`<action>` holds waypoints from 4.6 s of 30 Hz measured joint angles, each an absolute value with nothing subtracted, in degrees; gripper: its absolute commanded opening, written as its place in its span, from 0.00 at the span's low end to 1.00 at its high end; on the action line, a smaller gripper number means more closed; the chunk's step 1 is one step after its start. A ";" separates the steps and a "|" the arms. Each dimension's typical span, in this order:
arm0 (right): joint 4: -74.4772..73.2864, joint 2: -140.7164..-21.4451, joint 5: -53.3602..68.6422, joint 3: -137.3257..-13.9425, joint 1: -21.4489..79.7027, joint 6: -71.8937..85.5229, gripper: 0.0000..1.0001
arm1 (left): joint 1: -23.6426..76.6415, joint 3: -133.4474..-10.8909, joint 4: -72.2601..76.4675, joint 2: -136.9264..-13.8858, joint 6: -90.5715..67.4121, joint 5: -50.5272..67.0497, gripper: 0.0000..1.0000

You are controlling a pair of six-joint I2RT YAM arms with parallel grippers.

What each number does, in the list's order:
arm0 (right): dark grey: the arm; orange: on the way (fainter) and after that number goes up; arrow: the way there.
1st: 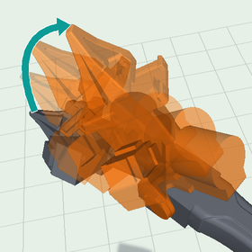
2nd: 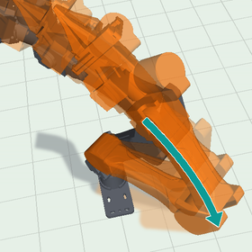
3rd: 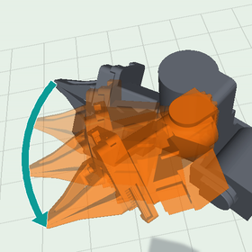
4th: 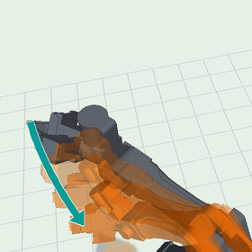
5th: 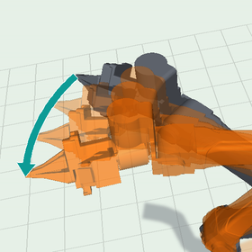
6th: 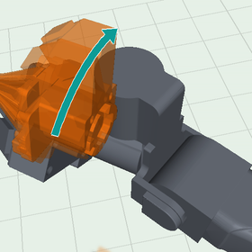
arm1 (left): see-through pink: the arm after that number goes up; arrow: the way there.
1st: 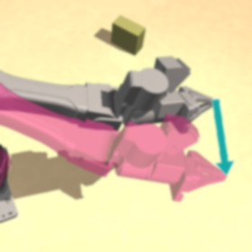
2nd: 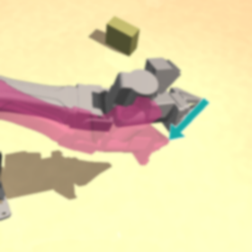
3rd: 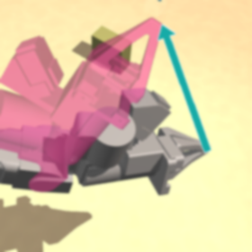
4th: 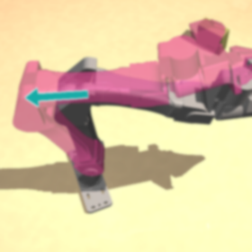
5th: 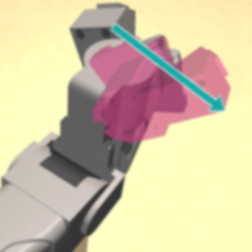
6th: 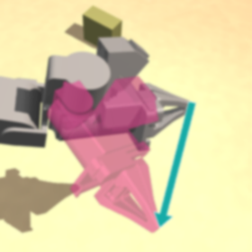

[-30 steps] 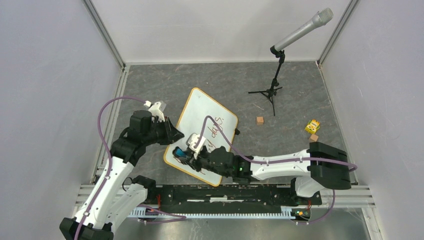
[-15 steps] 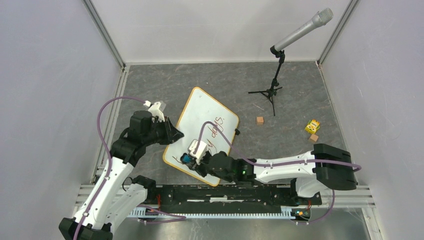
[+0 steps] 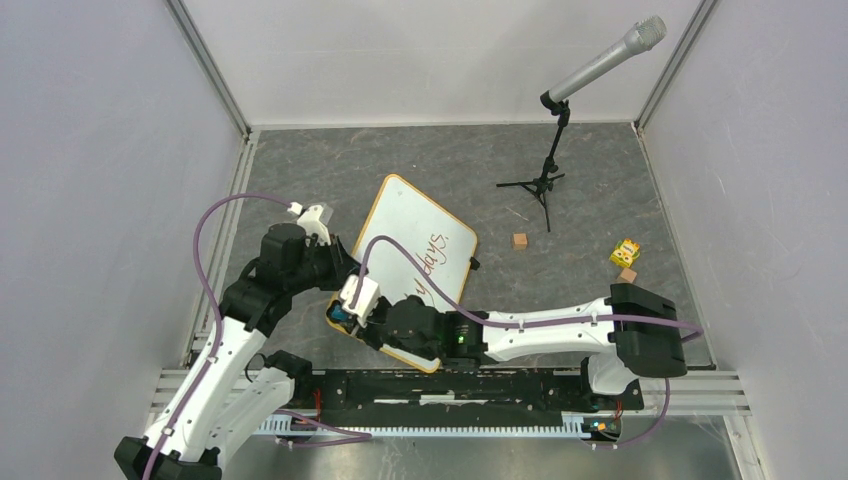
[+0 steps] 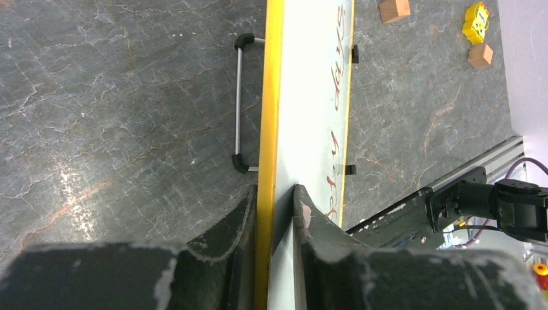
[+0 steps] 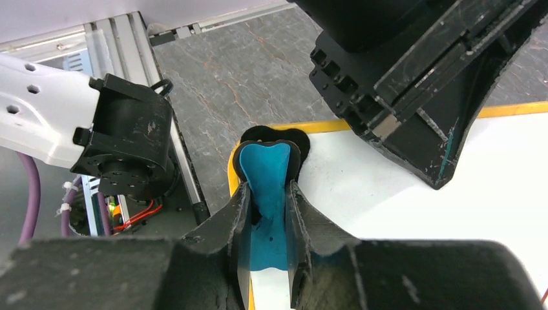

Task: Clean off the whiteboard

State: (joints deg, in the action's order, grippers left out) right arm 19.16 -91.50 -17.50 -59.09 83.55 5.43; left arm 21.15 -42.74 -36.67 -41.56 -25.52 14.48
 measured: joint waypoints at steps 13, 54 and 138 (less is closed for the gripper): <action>32.08 -82.06 -15.22 -36.95 80.82 14.22 0.00 | 22.52 -42.76 -36.53 -41.52 -25.98 13.32 0.02; 20.75 -82.02 -18.44 -41.76 81.65 11.79 0.01 | 25.26 -42.83 -36.27 -40.88 -26.79 8.99 0.02; 32.03 -84.82 -33.71 -35.33 84.16 15.03 0.01 | 26.79 -43.44 -37.26 -38.98 -27.83 2.15 0.02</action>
State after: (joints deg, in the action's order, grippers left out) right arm 32.03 -84.82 -33.71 -35.33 84.16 15.03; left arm 26.79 -43.44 -37.26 -38.98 -27.83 2.15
